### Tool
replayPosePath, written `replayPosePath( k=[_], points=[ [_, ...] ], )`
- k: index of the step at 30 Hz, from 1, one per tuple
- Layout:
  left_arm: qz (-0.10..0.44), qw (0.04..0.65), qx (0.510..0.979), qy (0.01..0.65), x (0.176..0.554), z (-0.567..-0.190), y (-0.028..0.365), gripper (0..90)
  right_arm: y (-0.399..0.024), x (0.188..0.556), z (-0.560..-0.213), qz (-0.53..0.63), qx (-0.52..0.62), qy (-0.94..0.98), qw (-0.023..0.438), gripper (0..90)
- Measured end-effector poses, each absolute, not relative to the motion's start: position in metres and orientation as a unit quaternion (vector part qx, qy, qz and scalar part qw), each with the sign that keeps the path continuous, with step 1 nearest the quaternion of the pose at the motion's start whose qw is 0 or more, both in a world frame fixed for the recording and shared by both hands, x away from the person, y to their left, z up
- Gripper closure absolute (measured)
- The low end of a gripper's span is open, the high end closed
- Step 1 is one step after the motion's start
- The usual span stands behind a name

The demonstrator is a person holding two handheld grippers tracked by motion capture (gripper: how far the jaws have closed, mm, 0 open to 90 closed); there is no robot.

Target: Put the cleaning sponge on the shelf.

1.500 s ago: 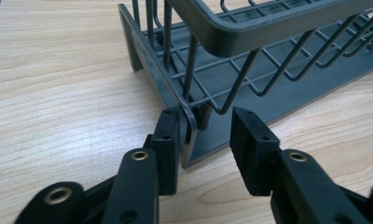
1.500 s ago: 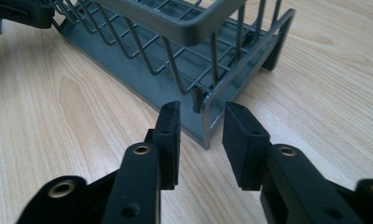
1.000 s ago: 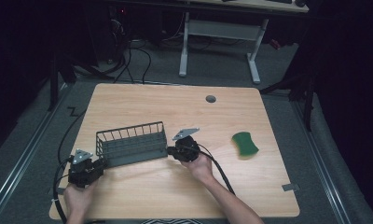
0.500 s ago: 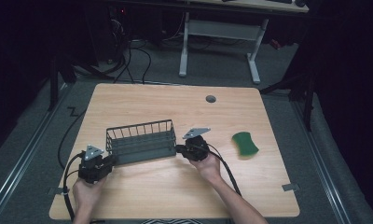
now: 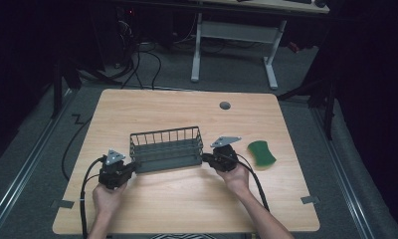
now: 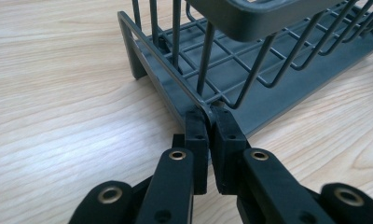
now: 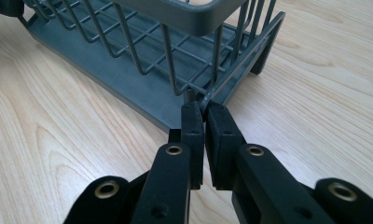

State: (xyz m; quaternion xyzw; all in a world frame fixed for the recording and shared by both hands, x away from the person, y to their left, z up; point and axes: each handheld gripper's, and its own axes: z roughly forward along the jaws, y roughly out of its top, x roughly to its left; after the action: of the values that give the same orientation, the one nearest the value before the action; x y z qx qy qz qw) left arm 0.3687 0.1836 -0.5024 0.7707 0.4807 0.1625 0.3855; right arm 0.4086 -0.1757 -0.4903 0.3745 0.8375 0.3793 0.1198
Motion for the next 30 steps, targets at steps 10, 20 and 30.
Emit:
replayPosePath(
  k=[10,20,30],
  points=[
    [0.151,0.394,0.779,0.464,0.382,-0.500,0.156,86.2,-0.205,0.400,-0.487,0.379,0.390,0.828,0.134,86.9],
    [0.137,0.389,0.801,0.435,0.394,-0.499,0.118,86.1,-0.245,0.390,-0.490,0.384,0.430,0.806,0.138,86.9],
    [0.130,0.391,0.806,0.426,0.396,-0.503,0.104,85.3,-0.262,0.385,-0.492,0.376,0.440,0.804,0.138,86.2]
  ],
)
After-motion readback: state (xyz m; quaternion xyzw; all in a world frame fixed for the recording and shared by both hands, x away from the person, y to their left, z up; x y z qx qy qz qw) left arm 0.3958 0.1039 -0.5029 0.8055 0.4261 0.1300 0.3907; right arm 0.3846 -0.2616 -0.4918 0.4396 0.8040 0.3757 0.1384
